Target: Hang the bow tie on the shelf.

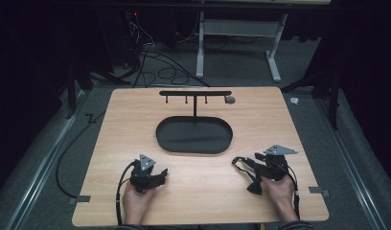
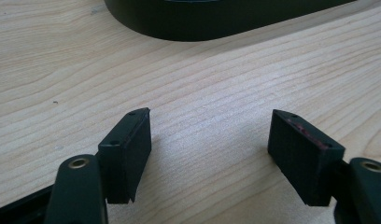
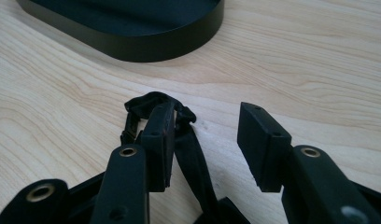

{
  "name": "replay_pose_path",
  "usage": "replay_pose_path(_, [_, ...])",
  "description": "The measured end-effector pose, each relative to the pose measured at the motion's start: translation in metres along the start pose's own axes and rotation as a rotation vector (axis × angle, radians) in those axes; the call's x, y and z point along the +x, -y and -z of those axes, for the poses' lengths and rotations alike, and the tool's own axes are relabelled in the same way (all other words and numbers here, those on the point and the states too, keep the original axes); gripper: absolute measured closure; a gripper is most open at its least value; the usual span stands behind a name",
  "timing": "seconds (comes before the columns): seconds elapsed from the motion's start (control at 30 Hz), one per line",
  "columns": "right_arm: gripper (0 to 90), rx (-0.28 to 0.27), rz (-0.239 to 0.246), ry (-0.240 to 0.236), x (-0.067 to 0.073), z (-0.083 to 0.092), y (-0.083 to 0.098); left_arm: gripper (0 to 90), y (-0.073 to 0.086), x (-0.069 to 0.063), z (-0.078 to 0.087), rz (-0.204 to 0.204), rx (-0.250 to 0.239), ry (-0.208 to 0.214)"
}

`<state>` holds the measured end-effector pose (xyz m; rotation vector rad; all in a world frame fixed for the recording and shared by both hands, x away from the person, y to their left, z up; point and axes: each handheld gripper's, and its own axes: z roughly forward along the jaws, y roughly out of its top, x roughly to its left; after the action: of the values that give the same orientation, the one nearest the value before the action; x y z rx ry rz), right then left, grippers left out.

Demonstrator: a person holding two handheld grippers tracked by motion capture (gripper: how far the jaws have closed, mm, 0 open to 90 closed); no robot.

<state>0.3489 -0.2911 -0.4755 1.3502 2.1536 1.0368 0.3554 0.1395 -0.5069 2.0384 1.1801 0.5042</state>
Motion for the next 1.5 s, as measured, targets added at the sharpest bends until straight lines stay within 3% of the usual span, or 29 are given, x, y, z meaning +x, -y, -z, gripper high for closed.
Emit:
replay_pose_path(0.53, [60.5, 0.077, 0.014, -0.014, 0.005, -0.025, -0.003, 30.7, 0.0, 0.0, 0.0, 0.0, 0.0, 0.0])
replay_pose_path(0.7, [67.0, 0.107, 0.026, -0.012, 0.005, -0.03, -0.002, 30.7, 0.0, 0.0, 0.0, 0.0, 0.0, 0.0])
replay_pose_path(0.97, [79.0, 0.113, 0.062, -0.003, 0.007, -0.031, -0.002, 30.7, 0.0, 0.0, 0.0, 0.0, 0.0, 0.0])
replay_pose_path(1.5, [83.8, 0.061, 0.096, -0.024, 0.01, -0.017, -0.005, 30.5, 0.0, 0.0, 0.0, 0.0, 0.0, 0.001])
